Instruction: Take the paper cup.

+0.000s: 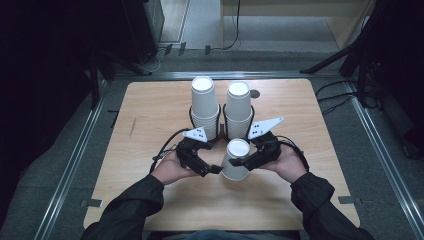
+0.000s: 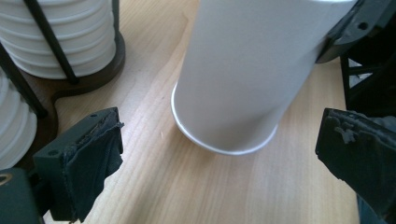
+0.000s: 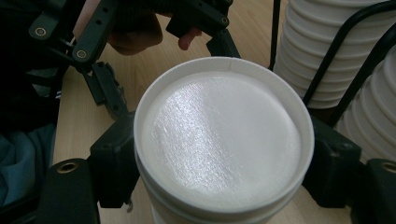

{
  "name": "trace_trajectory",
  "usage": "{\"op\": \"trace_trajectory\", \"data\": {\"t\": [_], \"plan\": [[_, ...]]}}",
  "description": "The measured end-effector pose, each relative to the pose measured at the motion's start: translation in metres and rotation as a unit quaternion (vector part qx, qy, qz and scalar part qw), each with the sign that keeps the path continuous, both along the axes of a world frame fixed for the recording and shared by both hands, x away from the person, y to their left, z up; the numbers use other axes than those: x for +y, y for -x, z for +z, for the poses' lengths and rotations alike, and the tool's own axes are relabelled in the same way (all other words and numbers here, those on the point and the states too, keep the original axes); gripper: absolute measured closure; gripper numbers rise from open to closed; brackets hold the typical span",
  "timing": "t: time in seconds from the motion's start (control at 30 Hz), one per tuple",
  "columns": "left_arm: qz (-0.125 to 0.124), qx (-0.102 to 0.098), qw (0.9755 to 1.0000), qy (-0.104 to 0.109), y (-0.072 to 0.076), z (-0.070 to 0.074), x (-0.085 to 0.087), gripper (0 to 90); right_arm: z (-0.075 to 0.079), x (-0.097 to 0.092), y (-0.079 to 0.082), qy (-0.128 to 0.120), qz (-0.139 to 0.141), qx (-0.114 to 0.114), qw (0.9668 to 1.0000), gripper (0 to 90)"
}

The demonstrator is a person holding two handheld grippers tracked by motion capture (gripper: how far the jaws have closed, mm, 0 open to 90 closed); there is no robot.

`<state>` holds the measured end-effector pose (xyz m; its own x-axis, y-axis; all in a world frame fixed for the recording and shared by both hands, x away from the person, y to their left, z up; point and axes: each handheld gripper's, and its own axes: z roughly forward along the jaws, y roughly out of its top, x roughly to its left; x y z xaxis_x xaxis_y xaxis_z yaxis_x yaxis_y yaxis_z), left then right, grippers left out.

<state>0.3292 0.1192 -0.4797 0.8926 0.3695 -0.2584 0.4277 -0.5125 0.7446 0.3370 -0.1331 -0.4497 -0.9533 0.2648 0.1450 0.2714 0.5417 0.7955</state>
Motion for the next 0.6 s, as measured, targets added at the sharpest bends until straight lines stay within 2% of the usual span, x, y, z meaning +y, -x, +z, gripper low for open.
{"op": "trace_trajectory", "data": {"t": [0.07,0.2,0.4,0.53,0.6], "plan": [[0.000,0.000,1.0000,0.004,-0.001,-0.002,-0.001,0.6,-0.002,0.000,-0.002,-0.006,-0.003,0.004,1.0000,24.3],[-0.006,-0.001,1.0000,-0.004,0.001,-0.005,-0.007,0.7,-0.004,0.003,-0.003,-0.008,-0.006,0.011,0.9999,24.3],[-0.017,-0.007,0.9998,-0.008,0.005,-0.007,-0.016,0.7,0.002,0.005,-0.002,-0.035,-0.004,0.012,0.9993,24.2],[-0.020,-0.013,0.9997,-0.011,0.008,-0.009,-0.023,0.7,0.005,0.008,0.001,-0.041,0.002,0.012,0.9991,24.2],[-0.020,-0.010,0.9997,-0.008,0.008,-0.010,-0.025,0.7,0.007,0.010,0.001,-0.045,0.003,0.011,0.9989,24.3]]}}
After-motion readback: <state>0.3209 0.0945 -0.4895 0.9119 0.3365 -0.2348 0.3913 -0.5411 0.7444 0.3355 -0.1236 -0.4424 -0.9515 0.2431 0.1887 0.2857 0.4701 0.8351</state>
